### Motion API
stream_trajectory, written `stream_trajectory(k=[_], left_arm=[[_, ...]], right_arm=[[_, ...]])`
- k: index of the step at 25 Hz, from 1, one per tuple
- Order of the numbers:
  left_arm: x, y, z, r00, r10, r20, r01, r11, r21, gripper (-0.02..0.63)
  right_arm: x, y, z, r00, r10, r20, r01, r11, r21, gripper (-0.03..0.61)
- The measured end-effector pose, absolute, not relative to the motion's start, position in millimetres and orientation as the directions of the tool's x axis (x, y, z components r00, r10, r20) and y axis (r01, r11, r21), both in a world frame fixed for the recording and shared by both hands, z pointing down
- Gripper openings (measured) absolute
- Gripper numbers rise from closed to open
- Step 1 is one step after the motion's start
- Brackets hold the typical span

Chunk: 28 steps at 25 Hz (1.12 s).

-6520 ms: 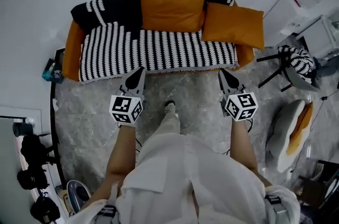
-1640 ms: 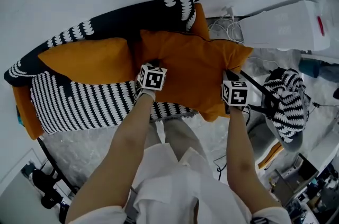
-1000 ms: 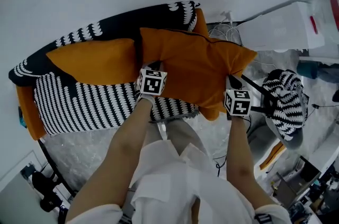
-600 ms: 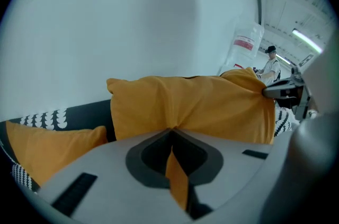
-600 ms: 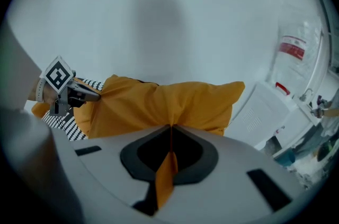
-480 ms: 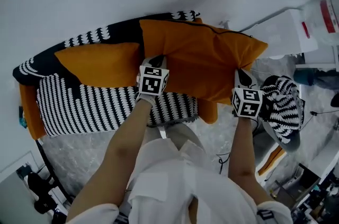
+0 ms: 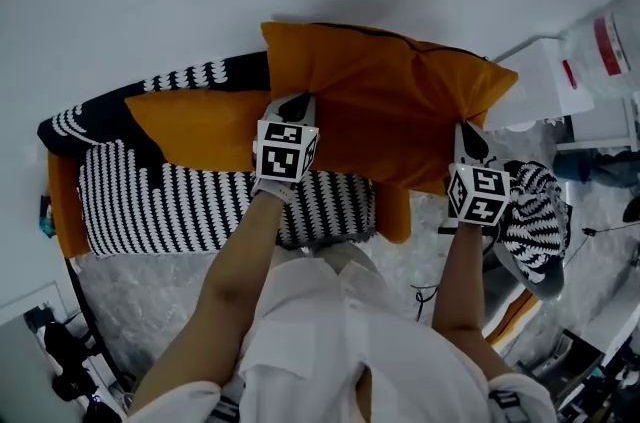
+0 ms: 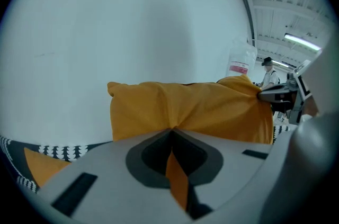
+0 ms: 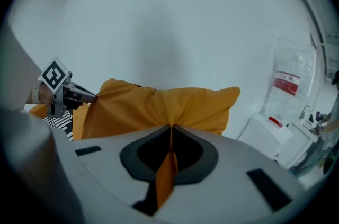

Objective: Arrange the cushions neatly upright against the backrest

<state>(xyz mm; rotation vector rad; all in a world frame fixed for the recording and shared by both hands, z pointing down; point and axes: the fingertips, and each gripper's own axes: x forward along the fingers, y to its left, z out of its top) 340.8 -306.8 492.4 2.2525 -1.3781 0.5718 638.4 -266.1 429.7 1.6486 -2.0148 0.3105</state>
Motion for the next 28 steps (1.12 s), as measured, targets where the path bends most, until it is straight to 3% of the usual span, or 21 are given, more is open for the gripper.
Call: stream_trajectory(k=[10, 28], left_arm=[[265, -285, 428, 0.299, -0.824, 0.480, -0.954, -0.276, 0.121, 0.020], [65, -160, 420, 0.011, -0.878, 0.478, -0.992, 0.050, 0.114, 0.020]], right_arm=[[569, -285, 382, -0.285, -0.860, 0.423, -0.923, 0.366, 0.122, 0.014], [355, -257, 384, -0.590, -0.683, 0.430, -0.732, 0.678, 0.072, 0.014]])
